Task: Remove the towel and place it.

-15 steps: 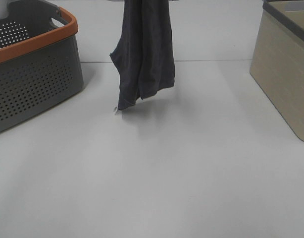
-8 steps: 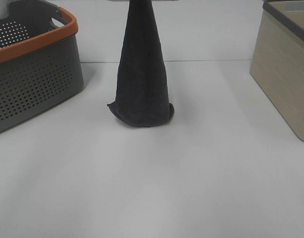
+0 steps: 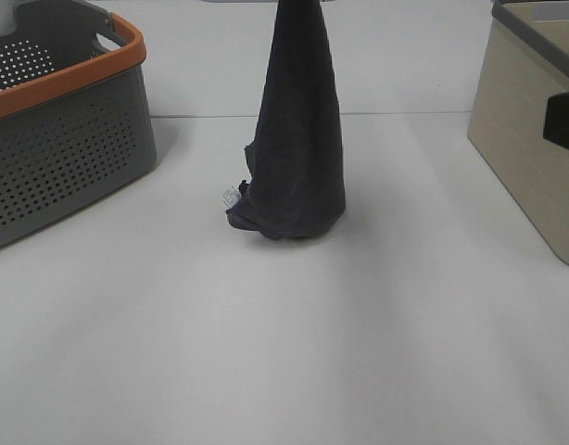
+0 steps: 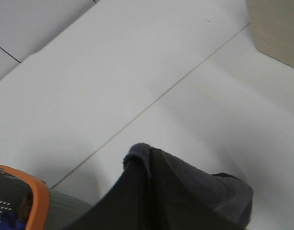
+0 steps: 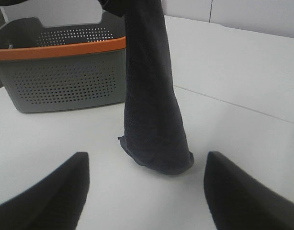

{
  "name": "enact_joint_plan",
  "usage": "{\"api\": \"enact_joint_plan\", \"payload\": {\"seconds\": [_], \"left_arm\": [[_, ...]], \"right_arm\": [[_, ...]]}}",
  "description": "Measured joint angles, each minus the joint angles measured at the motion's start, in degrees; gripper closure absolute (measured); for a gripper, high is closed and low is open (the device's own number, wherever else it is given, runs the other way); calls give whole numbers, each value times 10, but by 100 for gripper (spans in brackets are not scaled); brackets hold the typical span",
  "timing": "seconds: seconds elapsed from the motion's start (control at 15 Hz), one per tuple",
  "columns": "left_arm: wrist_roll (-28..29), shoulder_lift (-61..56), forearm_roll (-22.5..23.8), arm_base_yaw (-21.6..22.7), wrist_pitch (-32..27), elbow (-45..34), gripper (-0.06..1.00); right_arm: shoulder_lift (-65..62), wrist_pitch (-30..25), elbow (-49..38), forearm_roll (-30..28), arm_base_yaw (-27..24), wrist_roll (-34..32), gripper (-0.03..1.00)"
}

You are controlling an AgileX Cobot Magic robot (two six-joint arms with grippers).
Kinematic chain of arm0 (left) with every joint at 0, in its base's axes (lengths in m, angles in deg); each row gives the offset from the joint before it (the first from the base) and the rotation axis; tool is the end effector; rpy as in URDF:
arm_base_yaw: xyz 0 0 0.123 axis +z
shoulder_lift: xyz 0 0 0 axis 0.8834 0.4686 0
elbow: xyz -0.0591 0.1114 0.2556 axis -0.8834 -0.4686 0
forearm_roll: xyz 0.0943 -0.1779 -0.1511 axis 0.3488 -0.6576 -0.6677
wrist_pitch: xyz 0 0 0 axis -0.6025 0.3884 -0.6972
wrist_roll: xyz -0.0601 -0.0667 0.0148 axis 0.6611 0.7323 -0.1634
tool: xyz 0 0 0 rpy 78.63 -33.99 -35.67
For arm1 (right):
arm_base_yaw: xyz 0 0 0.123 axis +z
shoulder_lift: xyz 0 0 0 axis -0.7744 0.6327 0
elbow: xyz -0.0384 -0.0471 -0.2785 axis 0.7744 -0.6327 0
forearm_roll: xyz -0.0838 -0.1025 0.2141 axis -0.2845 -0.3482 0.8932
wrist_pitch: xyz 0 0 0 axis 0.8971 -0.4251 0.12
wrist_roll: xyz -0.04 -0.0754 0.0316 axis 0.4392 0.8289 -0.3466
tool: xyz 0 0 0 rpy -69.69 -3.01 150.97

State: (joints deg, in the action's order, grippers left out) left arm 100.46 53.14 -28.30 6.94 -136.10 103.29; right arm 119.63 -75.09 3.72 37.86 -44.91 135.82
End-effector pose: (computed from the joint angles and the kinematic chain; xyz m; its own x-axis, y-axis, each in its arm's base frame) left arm 0.2883 -0.3285 0.3876 -0.3014 0.5914 -0.7479 0.4875 0.7697 0.4121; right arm 0.1120 0.0497 0.3118 -0.2615 -0.1454 -0.9542 -0.5235 0.8519 0.0137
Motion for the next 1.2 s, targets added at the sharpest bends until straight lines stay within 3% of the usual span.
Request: {"api": "enact_joint_plan", "payload": {"seconds": [0.07, 0.2, 0.47, 0.53, 0.67, 0.73, 0.87, 1.0, 1.07, 1.2], "left_arm": [[5, 0, 18, -9, -3, 0, 94], [0, 2, 10, -10, -15, 9, 94], [-80, 38, -97, 21, -68, 108, 94], [-104, 74, -136, 34, -103, 149, 94], [-121, 101, -164, 46, -120, 153, 94], [-125, 103, -174, 49, -119, 153, 94], [-128, 103, -215, 68, -116, 155, 94], [-155, 102, -290, 104, -104, 157, 94], [-164, 101, -311, 113, -102, 157, 94], [-175, 92, -345, 139, -84, 157, 94]], "right_arm": [[20, 11, 0, 19, 0, 14, 29], [66, 34, -5, 56, 0, 53, 30], [132, 89, -28, 174, 32, 166, 30], [164, 198, -30, 234, 130, 222, 30], [221, 364, -30, 265, 272, 241, 30], [235, 410, -30, 268, 304, 238, 30], [314, 568, -30, 269, 446, 192, 30], [390, 694, -30, 209, 547, 70, 30], [407, 716, -30, 183, 563, 30, 30], [454, 758, -30, 64, 587, -123, 30]]}}
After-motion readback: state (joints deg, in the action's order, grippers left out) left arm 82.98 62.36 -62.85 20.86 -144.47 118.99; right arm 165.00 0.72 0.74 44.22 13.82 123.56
